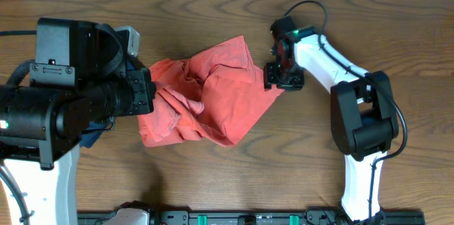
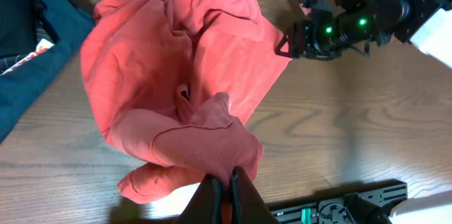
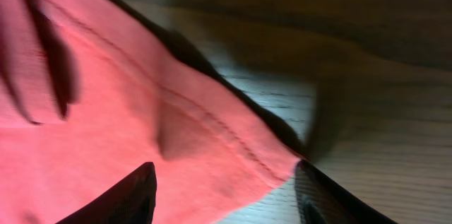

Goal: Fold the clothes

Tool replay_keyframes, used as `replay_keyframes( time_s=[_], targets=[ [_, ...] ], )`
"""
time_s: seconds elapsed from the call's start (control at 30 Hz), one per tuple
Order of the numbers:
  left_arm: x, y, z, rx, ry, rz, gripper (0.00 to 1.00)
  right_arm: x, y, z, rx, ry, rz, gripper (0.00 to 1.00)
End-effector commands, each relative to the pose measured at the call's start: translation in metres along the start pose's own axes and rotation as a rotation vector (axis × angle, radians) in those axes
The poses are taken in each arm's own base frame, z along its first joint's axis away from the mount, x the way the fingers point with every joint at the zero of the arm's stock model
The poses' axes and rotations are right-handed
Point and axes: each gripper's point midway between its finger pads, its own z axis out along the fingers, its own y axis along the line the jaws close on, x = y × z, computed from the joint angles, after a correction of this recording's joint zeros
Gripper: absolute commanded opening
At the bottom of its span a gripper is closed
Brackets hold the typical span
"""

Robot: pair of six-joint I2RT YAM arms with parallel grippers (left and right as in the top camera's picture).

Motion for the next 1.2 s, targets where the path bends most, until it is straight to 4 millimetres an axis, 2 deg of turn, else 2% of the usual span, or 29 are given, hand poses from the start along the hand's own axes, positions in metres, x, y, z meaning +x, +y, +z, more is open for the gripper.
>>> replay_keyframes(
  time_s=[0.0,0.1,0.17,0.23,0.3,0.4,0.5,0.57,0.6,0.7,0.8,0.87,0.97,1.07,1.17],
  targets=[
    [0.0,0.001,0.001,-0.011,0.0,-0.009,0.06,0.019,-0.013,0.024,0.093,0.036,0.059,0.61],
    [0.0,0.001,0.001,-0.011,0.0,-0.008,0.06,0.021,-0.017,0.031,0.102,0.033,0.068,0.58],
    [0.0,0.001,0.001,-0.011,-0.001,-0.008,0.06,0.022,-0.018,0.033,0.101,0.033,0.068,0.49],
    [0.0,0.001,0.001,-0.011,-0.001,-0.009,0.06,0.022,-0.019,0.033,0.107,0.03,0.067,0.23],
    [0.0,0.001,0.001,-0.011,-0.001,-0.009,0.06,0.021,-0.019,0.032,0.108,0.03,0.069,0.03],
    [0.0,0.001,0.001,-0.011,-0.001,-0.009,0.06,0.019,-0.022,0.03,0.106,0.025,0.077,0.01],
    [-0.001,0.004,0.001,-0.028,-0.006,-0.008,0.06,0.007,-0.027,0.009,0.101,-0.021,0.068,0.01],
    [-0.006,0.007,0.001,-0.048,-0.027,-0.004,0.06,-0.007,-0.03,-0.02,0.079,-0.074,0.059,0.01],
    [-0.011,0.008,0.001,-0.055,-0.046,0.0,0.06,-0.016,-0.033,-0.041,0.066,-0.113,0.064,0.01],
    [-0.031,0.009,0.0,-0.066,-0.126,0.016,0.06,-0.036,-0.05,-0.115,0.028,-0.249,0.096,0.01],
    [-0.05,0.005,-0.003,-0.057,-0.203,0.033,0.06,-0.041,-0.075,-0.193,0.004,-0.392,0.139,0.01],
    [-0.061,0.002,-0.006,-0.046,-0.249,0.044,0.06,-0.034,-0.093,-0.243,-0.003,-0.49,0.166,0.01],
    [-0.072,-0.002,-0.01,-0.032,-0.302,0.056,0.06,-0.01,-0.116,-0.301,0.004,-0.607,0.187,0.01],
    [-0.078,-0.007,-0.019,-0.016,-0.352,0.068,0.06,0.016,-0.133,-0.339,0.011,-0.691,0.228,0.01],
    [-0.084,-0.015,-0.042,0.007,-0.442,0.088,0.06,0.046,-0.146,-0.378,0.016,-0.806,0.266,0.01]
  ],
)
